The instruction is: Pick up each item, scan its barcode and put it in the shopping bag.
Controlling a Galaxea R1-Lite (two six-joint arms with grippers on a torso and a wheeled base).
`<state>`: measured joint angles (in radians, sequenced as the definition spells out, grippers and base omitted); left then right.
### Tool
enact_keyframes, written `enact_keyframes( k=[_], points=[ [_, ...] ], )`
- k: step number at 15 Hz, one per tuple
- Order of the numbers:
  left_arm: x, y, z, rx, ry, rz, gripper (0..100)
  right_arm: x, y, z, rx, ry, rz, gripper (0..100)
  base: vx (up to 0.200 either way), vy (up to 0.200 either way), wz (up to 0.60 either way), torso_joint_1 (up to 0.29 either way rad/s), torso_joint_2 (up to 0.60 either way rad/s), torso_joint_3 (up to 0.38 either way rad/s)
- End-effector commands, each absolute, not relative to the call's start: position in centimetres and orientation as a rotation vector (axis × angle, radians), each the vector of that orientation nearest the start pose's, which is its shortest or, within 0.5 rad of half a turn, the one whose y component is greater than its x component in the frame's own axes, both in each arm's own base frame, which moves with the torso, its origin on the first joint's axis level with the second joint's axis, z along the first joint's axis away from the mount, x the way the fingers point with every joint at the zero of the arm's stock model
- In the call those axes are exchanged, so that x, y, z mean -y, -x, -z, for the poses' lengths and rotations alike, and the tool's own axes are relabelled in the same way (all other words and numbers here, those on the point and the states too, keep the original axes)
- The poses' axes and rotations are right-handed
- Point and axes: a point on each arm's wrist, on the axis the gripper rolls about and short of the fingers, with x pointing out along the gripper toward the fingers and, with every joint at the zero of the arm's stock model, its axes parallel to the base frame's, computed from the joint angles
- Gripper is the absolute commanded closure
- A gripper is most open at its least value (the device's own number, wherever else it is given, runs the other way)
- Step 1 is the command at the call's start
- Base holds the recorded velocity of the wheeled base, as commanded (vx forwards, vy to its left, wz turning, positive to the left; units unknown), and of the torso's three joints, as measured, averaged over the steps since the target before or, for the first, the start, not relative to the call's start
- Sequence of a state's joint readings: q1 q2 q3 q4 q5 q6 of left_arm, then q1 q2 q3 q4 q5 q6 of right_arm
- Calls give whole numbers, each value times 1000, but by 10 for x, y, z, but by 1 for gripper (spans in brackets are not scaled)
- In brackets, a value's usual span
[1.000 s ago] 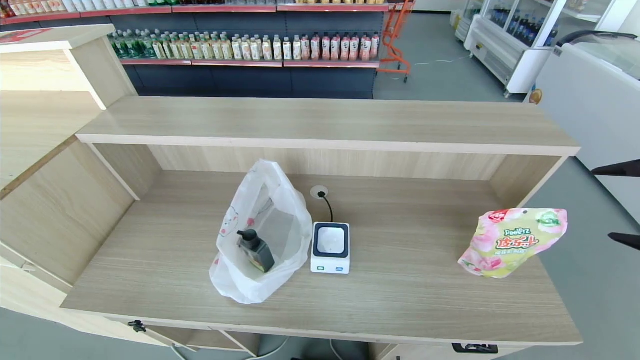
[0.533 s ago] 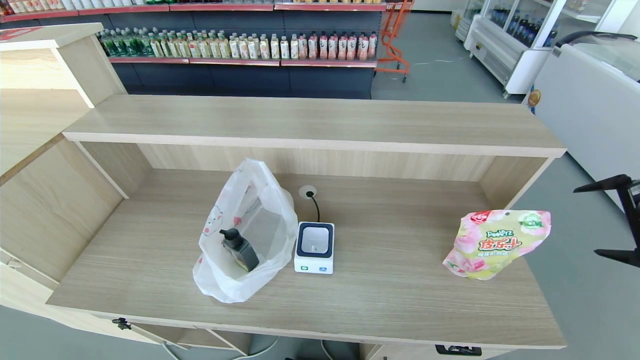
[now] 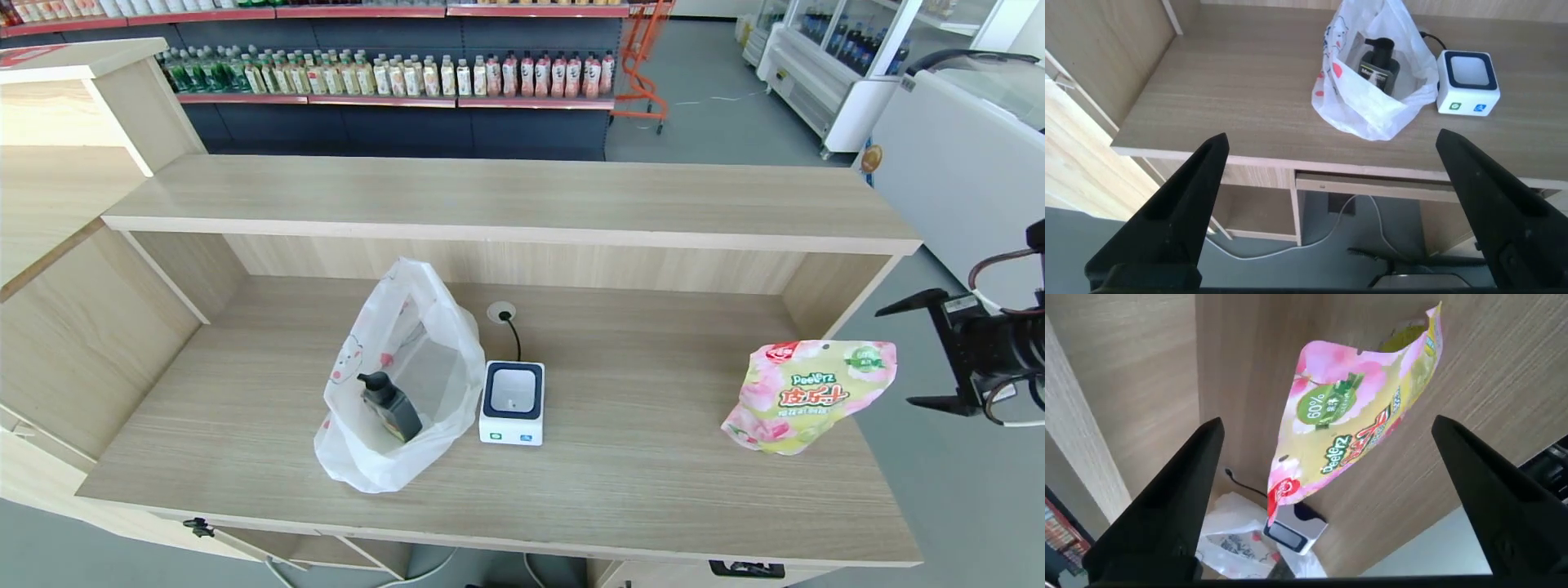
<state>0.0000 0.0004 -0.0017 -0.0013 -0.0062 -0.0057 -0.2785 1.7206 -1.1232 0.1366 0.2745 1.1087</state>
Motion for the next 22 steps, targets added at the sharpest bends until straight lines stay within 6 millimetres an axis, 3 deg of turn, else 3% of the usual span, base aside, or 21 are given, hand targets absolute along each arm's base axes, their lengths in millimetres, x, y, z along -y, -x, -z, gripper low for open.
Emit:
enact_keyframes(
  k=[1, 6, 12, 22],
  points=[
    [0, 23, -76, 3, 6, 6, 0, 62, -328, -160, -741, -1221, 409, 0, 0, 0, 0, 0, 0, 0],
    [0, 23, -76, 3, 6, 6, 0, 25, -352, -135, -814, -1165, 360, 0, 0, 0, 0, 0, 0, 0],
    [0, 23, -76, 3, 6, 6, 0, 1, -377, -102, -790, -1092, 350, 0, 0, 0, 0, 0, 0, 0],
    [0, 23, -76, 3, 6, 6, 0, -3, -384, -91, -739, -891, 357, 0, 0, 0, 0, 0, 0, 0]
  ],
)
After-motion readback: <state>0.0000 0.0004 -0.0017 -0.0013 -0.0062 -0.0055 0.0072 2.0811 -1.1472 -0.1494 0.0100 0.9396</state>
